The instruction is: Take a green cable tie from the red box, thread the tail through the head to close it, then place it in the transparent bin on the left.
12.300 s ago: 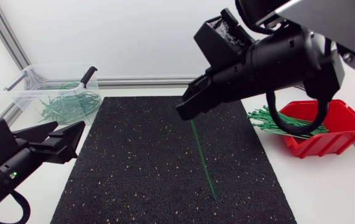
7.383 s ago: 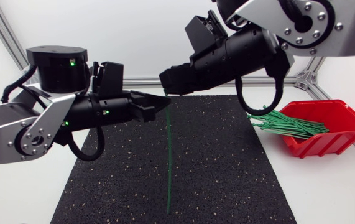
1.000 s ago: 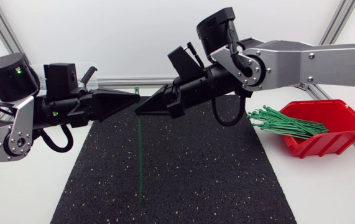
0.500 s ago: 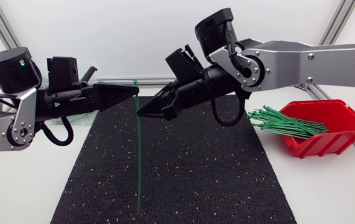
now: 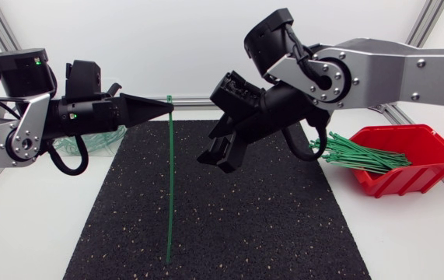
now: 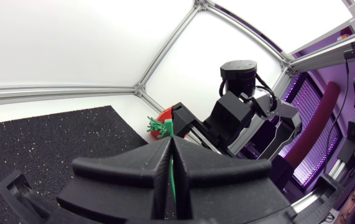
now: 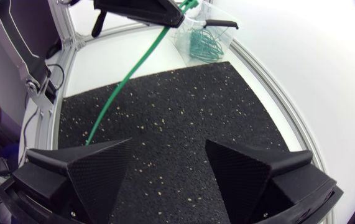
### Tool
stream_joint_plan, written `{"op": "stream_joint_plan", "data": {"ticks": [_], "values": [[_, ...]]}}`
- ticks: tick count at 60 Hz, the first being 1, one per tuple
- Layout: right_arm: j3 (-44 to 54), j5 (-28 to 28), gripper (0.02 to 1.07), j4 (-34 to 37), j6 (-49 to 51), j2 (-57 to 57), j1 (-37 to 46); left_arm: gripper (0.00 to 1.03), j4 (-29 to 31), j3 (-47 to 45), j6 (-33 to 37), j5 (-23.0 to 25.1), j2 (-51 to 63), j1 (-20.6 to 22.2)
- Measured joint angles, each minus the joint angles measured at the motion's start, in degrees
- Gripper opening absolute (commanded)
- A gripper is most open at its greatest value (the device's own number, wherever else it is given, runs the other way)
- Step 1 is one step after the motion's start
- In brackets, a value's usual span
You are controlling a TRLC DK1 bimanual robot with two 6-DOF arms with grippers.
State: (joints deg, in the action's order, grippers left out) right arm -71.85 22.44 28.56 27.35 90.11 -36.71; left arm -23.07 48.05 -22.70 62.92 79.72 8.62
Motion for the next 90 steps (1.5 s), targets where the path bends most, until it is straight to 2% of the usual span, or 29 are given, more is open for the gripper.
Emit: {"op": "stream_joint_plan", "data": {"ticks": [9, 14, 21, 27, 36, 43, 53, 65, 75, 83, 90], "values": [[1.05, -5.57, 0.95, 2.14, 4.07, 0.00, -0.37, 0.03, 14.38, 3.87, 9.25, -1.68, 1.09, 0.02], [1.46, -10.80, 0.95, 3.32, 4.96, 0.00, -0.48, 0.03, 19.06, 5.57, 14.97, -4.39, 2.23, 0.15], [2.58, -18.45, 0.95, 2.69, 5.97, 0.00, -1.55, 0.03, 20.76, 7.21, 19.85, -5.46, 5.03, 0.63], [5.11, -23.80, 0.95, -0.39, 7.15, 0.00, -2.99, 0.03, 24.15, 10.21, 21.97, -4.20, 8.81, 1.07], [9.92, -28.15, 0.97, -4.76, 10.05, 0.00, -4.57, 0.03, 26.47, 13.75, 23.43, -2.73, 12.24, 1.53], [11.15, -29.31, 0.97, -7.06, 12.72, 0.00, -5.22, 0.03, 27.06, 15.91, 24.28, -1.75, 13.49, 2.08], [14.82, -34.38, 0.97, -17.86, 20.11, -0.17, -6.71, 0.03, 28.87, 18.03, 24.98, -0.20, 15.41, 2.38], [24.02, -39.28, 0.97, -34.10, 34.58, -0.44, -12.96, 0.03, 30.88, 18.56, 26.58, 1.27, 17.90, 2.27], [28.46, -40.30, 0.97, -44.13, 45.33, -0.44, -16.87, 0.03, 32.83, 19.65, 28.02, 2.84, 19.23, 1.25], [30.47, -40.28, 0.97, -48.72, 51.91, -0.42, -19.19, 0.03, 35.76, 20.98, 30.34, 3.32, 20.85, 0.46], [31.61, -39.80, 0.97, -53.40, 56.54, 0.48, -20.70, 0.03, 41.35, 22.67, 33.31, 4.11, 22.67, 0.39]]}}
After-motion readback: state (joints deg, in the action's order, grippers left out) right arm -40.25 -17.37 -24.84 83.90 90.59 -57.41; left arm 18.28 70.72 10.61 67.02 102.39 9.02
